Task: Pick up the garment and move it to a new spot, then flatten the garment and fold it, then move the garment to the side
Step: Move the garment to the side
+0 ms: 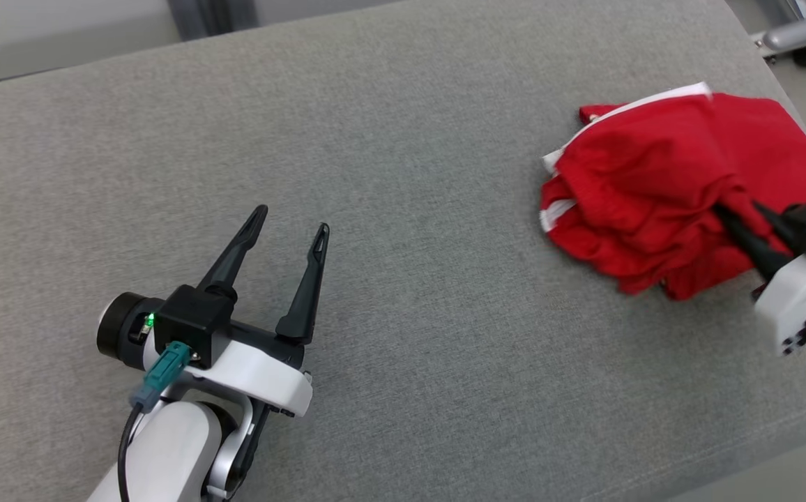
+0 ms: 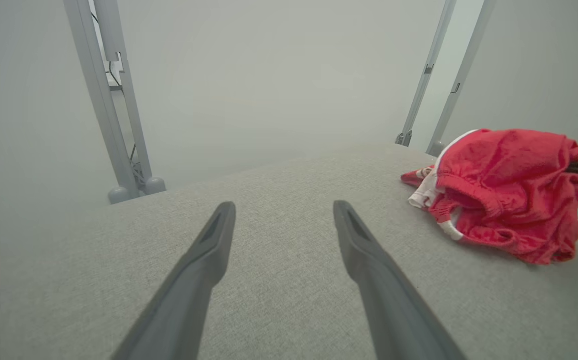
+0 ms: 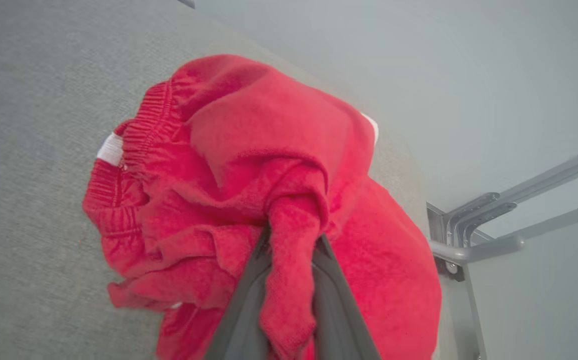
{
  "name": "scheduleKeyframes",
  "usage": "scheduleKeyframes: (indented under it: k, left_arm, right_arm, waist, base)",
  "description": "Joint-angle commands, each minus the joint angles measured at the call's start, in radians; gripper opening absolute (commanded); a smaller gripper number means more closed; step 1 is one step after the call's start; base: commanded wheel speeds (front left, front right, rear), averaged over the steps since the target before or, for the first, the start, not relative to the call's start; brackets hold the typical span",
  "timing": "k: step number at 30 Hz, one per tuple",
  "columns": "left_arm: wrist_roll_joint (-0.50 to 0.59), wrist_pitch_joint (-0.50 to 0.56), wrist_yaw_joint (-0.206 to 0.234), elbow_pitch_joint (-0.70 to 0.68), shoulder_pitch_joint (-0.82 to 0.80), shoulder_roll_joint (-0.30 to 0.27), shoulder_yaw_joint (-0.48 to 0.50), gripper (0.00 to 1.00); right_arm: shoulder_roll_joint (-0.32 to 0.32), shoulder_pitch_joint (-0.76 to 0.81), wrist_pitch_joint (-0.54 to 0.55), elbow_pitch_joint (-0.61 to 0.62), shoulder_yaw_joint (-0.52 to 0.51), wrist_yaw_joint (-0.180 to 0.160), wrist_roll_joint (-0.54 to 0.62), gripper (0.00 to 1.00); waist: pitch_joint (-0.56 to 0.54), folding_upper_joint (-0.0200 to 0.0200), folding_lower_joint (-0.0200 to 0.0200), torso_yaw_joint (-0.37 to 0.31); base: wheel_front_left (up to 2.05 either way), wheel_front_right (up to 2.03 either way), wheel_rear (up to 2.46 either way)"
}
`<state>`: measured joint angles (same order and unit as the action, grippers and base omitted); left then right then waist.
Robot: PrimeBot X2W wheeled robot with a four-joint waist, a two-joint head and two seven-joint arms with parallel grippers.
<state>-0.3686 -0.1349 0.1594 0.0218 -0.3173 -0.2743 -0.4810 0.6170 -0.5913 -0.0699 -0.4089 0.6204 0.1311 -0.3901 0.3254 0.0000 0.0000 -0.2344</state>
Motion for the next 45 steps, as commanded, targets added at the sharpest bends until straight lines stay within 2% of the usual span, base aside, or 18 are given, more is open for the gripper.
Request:
scheduleKeyframes:
  k: [1, 5, 6, 7, 8, 12, 19, 24, 29, 31, 37, 41, 45]
  left_arm:
    - [0.005, -0.001, -0.004, 0.001, -0.024, -0.013, 0.002, 1.0]
    - [0.007, 0.002, -0.007, 0.005, -0.031, -0.016, -0.005, 1.0]
    - [0.007, 0.003, -0.008, 0.005, -0.036, -0.016, -0.005, 1.0]
    - [0.007, 0.004, -0.008, 0.005, -0.041, -0.016, -0.006, 1.0]
    - [0.006, 0.004, -0.008, 0.007, -0.045, -0.016, -0.006, 1.0]
    - [0.0, -0.003, -0.004, 0.013, -0.041, -0.013, -0.005, 1.0]
    - [-0.015, -0.015, 0.009, 0.027, -0.013, -0.01, 0.0, 1.0]
    - [-0.033, -0.029, 0.027, 0.033, 0.026, -0.01, 0.015, 1.0]
    - [-0.056, -0.048, 0.047, 0.026, 0.069, -0.016, 0.042, 1.0]
    - [-0.063, -0.055, 0.054, 0.02, 0.082, -0.018, 0.053, 1.0]
    - [-0.086, -0.077, 0.074, -0.004, 0.117, -0.023, 0.087, 1.0]
    - [-0.096, -0.092, 0.082, -0.02, 0.145, -0.035, 0.112, 1.0]
    - [-0.1, -0.1, 0.09, -0.025, 0.179, -0.049, 0.128, 1.0]
  right_arm:
    - [0.031, -0.044, -0.021, -0.025, 0.015, -0.001, -0.008, 0.0]
    - [0.046, -0.109, -0.053, -0.129, 0.056, -0.001, -0.054, 0.0]
    - [0.04, -0.118, -0.058, -0.152, 0.067, -0.001, -0.065, 0.12]
    - [0.032, -0.124, -0.06, -0.175, 0.076, -0.001, -0.082, 0.52]
    - [0.029, -0.131, -0.061, -0.204, 0.084, -0.001, -0.088, 1.0]
    - [0.003, -0.116, -0.075, -0.294, 0.091, -0.001, -0.161, 1.0]
    - [-0.031, -0.051, -0.143, -0.344, 0.047, -0.001, -0.252, 1.0]
    - [-0.045, 0.041, -0.186, -0.276, -0.047, -0.001, -0.274, 1.0]
    - [-0.085, 0.177, -0.196, -0.092, -0.196, -0.001, -0.236, 1.0]
    - [-0.119, 0.237, -0.196, -0.008, -0.273, -0.001, -0.203, 1.0]
    - [-0.285, 0.385, -0.189, 0.209, -0.454, -0.001, -0.081, 1.0]
    - [-0.393, 0.436, -0.158, 0.297, -0.513, -0.001, -0.003, 1.0]
    - [-0.469, 0.464, -0.127, 0.336, -0.552, -0.001, 0.069, 1.0]
  waist:
    - [0.03, 0.0, 0.0, -0.028]
    - [0.046, 0.0, 0.0, -0.035]
    - [0.049, 0.0, 0.0, -0.034]
    - [0.052, 0.0, 0.0, -0.033]
    - [0.053, 0.0, 0.0, -0.031]
    - [0.049, 0.0, 0.0, -0.023]
    - [0.007, 0.0, 0.0, -0.014]
    - [-0.056, 0.0, 0.0, -0.003]
    - [-0.121, 0.0, 0.0, 0.022]
    - [-0.141, 0.0, 0.0, 0.039]
    - [-0.188, 0.0, 0.0, 0.105]
    - [-0.215, 0.0, 0.0, 0.152]
    - [-0.25, 0.0, 0.0, 0.193]
  base:
    - [0.0, 0.0, 0.0]
    - [0.0, 0.0, 0.0]
    - [0.0, 0.0, 0.0]
    - [0.0, 0.0, 0.0]
    - [0.0, 0.0, 0.0]
    - [0.0, 0.0, 0.0]
    - [0.0, 0.0, 0.0]
    - [0.0, 0.0, 0.0]
    - [0.0, 0.0, 0.0]
    - [0.0, 0.0, 0.0]
    - [0.0, 0.0, 0.0]
    - [0.0, 0.0, 0.0]
    - [0.0, 0.0, 0.0]
